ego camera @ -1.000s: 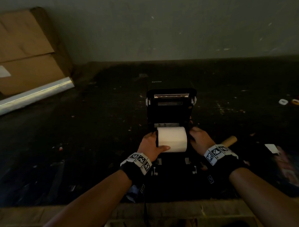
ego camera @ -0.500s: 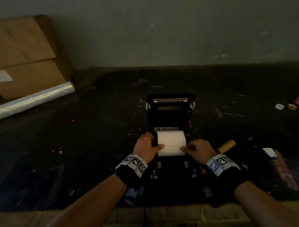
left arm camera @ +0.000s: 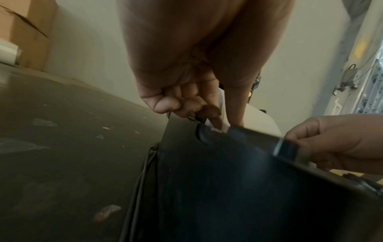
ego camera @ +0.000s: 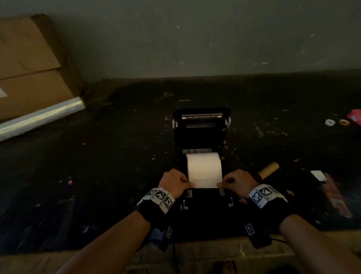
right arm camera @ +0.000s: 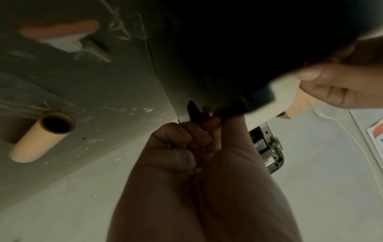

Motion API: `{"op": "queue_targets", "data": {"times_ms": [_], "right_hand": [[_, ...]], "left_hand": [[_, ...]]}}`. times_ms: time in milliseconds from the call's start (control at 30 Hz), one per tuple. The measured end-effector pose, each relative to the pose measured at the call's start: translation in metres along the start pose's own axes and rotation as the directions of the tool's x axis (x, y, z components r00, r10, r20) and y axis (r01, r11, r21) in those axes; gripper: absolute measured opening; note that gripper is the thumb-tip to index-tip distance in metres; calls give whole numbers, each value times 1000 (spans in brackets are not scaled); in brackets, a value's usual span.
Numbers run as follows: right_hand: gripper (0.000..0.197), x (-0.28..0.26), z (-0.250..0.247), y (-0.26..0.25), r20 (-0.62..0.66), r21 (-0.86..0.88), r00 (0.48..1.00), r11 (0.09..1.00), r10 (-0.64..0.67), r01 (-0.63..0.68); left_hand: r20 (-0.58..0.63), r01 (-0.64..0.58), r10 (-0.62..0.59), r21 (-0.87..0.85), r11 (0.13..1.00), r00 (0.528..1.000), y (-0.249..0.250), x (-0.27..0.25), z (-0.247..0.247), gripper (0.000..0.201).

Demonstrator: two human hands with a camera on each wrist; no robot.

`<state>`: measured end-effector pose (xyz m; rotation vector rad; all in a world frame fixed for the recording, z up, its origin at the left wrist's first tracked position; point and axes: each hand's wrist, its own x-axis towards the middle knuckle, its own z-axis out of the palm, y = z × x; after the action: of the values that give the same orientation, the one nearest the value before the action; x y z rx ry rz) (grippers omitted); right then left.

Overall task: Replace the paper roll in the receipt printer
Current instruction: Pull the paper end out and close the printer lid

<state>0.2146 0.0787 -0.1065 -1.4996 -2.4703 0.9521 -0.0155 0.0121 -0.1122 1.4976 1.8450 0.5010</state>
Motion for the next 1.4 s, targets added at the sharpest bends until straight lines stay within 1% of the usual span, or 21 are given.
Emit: {"op": "queue_targets", "data": {"times_ms": [167,300,433,533,667,767,833,933,1033,1133,1267,1333,1400], "right_hand": [[26,7,-1,5,73,1,997,1000,-3,3],[16,11,-7,3,169,12,986,1000,-4,2],[26,16,-12,-1,226,-2,974,1000,8,-8],[28,17,-14,-2,230,-14,973,1000,15,-12],[22,15,-11,-1,197,26,980,999,16,-21],[25,12,-8,1,179,51,984,999,8,-17],[29,11,-8,0,201,61,979,998,16,-29],[24,12,-11,-3,224,37,973,997,52,-61],[21,12,-11,-4,203,54,977,996,60,-72],[26,10,-9,-4,178,12,983,998,54,-57],[29,12,-10,-7,214,-42,975,998,54,-46],[29,13,-12,-8,215,-73,975,997,51,-36],[28,13,-13,-8,224,-73,973,996,58,-43]], "left_hand": [[-43,1,0,21,1000,999,2,-2,2,31],[-30,27,-28,-21,999,999,1,-3,1,32],[-15,44,-44,-38,998,999,3,-4,2,31],[24,51,-50,-31,998,998,4,-4,2,31],[75,30,-31,25,999,997,5,-2,1,31],[108,44,-44,6,999,993,4,1,0,33],[117,50,-47,-27,998,992,3,4,-1,36],[98,56,-52,-39,998,994,0,6,0,33],[139,62,-66,33,998,988,0,8,1,34],[168,65,-74,61,996,983,2,12,-2,34],[140,63,-60,-16,998,988,0,14,-2,32],[114,64,-63,-1,998,992,-1,14,1,31],[125,76,-78,27,997,989,-1,13,0,32]]}}
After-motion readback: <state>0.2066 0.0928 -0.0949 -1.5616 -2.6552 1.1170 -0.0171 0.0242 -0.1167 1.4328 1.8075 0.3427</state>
